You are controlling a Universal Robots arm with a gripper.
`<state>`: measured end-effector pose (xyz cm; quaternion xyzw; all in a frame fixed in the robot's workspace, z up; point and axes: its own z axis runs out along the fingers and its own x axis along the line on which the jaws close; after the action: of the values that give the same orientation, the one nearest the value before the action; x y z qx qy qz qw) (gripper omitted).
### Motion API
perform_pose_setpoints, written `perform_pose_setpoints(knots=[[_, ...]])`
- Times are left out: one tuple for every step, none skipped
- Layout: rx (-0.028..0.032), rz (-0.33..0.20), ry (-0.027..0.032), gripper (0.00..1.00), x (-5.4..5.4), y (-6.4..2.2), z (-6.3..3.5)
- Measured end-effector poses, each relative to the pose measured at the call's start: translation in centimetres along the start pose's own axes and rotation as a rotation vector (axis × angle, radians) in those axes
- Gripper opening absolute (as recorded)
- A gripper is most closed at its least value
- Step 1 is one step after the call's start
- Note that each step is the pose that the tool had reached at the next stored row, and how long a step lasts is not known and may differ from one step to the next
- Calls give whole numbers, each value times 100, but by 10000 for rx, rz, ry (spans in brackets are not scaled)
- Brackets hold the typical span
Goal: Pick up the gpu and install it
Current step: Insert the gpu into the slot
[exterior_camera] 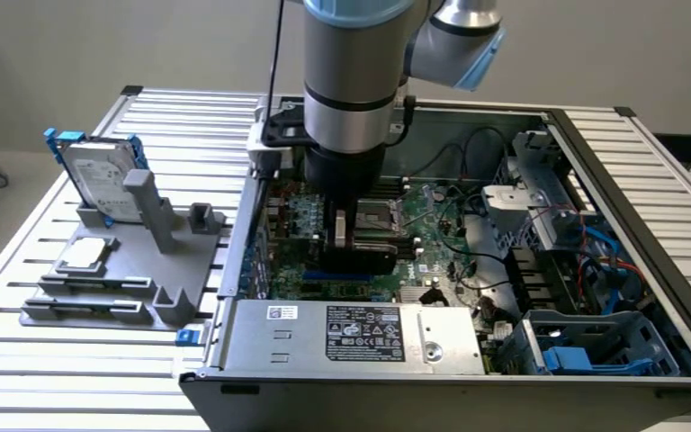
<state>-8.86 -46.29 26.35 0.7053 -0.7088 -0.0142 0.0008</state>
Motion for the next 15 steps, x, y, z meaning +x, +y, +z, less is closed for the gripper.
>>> perform_pose_setpoints(knots=[[-1,-3,1,27,0,0,3],[-2,-6,0,27,0,0,6],[-3,-9,-1,27,0,0,10],[-3,-11,-2,27,1,0,13],[-5,-13,-2,27,1,0,17],[-6,-15,-2,27,1,0,20],[-8,-17,-2,27,1,0,23],[-10,-19,-1,27,2,0,26],[-13,-20,-2,27,2,0,30],[-20,-22,-2,27,2,0,34],[-21,-25,-12,27,1,-2,41],[-37,-25,-9,27,2,-2,43],[-51,-24,-5,27,2,-1,43],[-64,-23,-4,27,2,-1,44],[-77,-23,-4,27,2,-1,45]])
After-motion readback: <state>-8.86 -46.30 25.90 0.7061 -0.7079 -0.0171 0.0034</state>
